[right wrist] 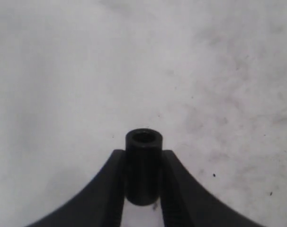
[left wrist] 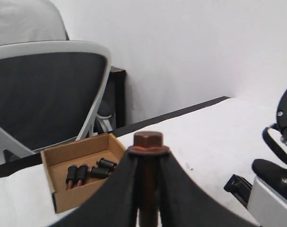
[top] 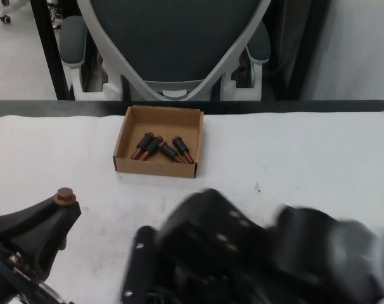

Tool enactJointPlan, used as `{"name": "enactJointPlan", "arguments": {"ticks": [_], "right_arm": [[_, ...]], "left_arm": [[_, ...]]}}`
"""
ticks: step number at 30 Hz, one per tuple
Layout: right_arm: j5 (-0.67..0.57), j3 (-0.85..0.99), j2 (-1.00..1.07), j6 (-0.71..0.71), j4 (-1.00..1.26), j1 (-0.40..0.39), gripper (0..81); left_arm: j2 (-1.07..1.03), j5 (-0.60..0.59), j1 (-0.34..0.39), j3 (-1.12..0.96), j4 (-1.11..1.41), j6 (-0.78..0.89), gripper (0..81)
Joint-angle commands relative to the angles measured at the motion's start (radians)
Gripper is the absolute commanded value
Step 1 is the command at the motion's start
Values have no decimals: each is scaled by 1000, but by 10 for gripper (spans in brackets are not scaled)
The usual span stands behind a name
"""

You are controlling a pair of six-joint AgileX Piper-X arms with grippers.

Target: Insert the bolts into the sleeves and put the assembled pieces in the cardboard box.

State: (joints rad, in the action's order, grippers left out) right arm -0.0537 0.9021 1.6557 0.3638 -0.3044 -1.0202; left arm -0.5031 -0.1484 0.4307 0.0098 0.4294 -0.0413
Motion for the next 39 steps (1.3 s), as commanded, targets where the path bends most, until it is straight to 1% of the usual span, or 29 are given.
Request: {"name": "enactJointPlan", "arguments": {"ticks": [1,6,11,15,18,22,24,30,39], "right_arm": [[-20,-153,-116,-127,270,3,2],[-43,-324,-222,-261,587,3,2],[-42,-444,-256,-374,845,3,2],[-42,-507,-256,-437,989,3,2],[-42,-537,-256,-471,1055,3,2],[-42,-565,-256,-478,1108,3,2],[-42,-567,-256,-503,1111,3,2],[-42,-567,-256,-505,1111,3,2],[-49,-567,-256,-526,1102,3,2]], "left_arm": [[3,-88,-2,-10,85,69,8],[-30,-170,-2,-10,138,155,8],[-83,-203,-2,-10,240,221,8],[-156,-265,-2,-10,253,254,8],[-221,-289,-2,-15,299,288,8],[-315,-328,-2,-26,412,335,8],[-362,-349,-2,-30,468,351,8],[-475,-402,-2,-31,606,419,8],[-528,-460,1,-33,728,491,8]]}}
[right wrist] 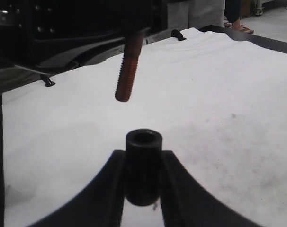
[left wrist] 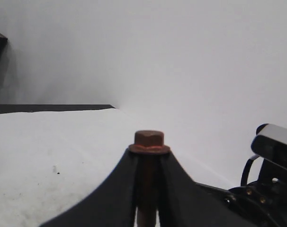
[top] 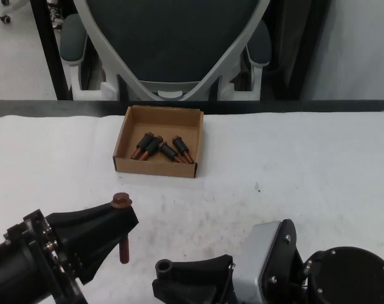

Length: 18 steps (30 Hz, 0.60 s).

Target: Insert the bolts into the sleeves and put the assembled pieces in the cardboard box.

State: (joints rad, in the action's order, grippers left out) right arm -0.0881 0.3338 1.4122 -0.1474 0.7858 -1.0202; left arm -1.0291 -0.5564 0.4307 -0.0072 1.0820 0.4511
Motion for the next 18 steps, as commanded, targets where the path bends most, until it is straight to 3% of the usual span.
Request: {"name": "enactJointPlan", "arguments": {"ticks": [1,11,18], "right_arm": [[-30,1,-12,-20,12,3,2],[-105,4,-8,-32,12,3,2],[-105,4,-8,-32,12,3,2]], "left_arm": [[0,-66,6,-15,88,-1,8],[0,-74,133,-15,112,-59,8],[0,-74,139,-15,109,-86,8]]}}
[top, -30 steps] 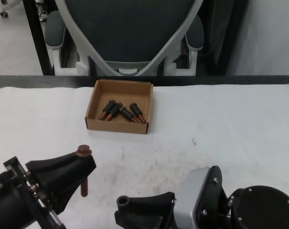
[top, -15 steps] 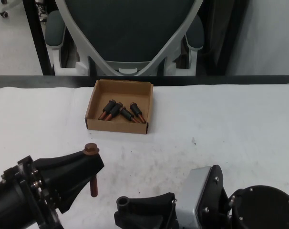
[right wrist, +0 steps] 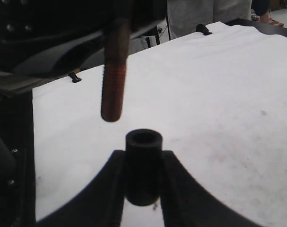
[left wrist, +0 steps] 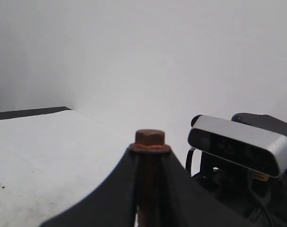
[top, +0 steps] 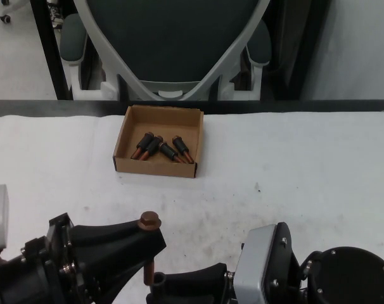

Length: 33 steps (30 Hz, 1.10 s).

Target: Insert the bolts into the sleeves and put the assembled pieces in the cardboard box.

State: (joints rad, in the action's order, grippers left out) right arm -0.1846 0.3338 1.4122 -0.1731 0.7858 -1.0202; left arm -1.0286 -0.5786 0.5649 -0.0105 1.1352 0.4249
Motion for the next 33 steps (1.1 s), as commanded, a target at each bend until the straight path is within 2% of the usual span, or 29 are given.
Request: {"name": "enactJointPlan", "arguments": {"ticks": [1,13,33], "right_arm": [[-9,4,-8,-8,12,3,2],[-46,4,-8,-28,26,3,2],[-83,4,-8,-30,86,3,2]], "left_arm": [[-1,-52,5,-12,56,-66,8],[-1,-52,5,-6,47,-116,8],[-1,-77,7,-6,43,-88,8]]}}
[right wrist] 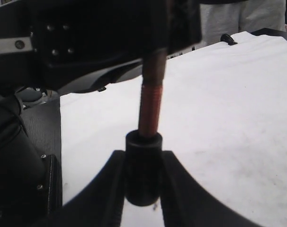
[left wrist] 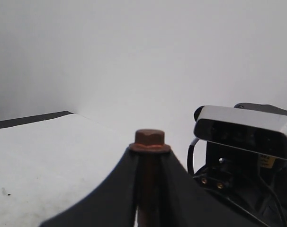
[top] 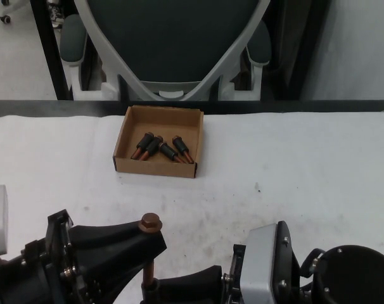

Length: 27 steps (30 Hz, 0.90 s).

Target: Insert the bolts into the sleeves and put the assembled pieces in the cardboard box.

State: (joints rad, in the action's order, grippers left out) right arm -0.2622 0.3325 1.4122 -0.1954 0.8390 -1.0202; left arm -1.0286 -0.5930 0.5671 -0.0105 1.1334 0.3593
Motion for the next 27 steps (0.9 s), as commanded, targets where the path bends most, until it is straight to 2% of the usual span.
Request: {"name": "enactJointPlan", "arguments": {"ticks": [1,11,15,27], "right_arm": [[-5,5,-8,-7,33,3,2],[-2,5,-8,-7,33,3,2],[40,5,-8,-7,14,3,2],[40,5,-8,-7,-3,3,2]], "left_arm": [[-1,-63,5,-6,54,-23,8],[-1,-70,5,-6,91,51,8],[-1,-90,5,-6,128,87,8],[-1,-109,3,-6,101,74,8]]}}
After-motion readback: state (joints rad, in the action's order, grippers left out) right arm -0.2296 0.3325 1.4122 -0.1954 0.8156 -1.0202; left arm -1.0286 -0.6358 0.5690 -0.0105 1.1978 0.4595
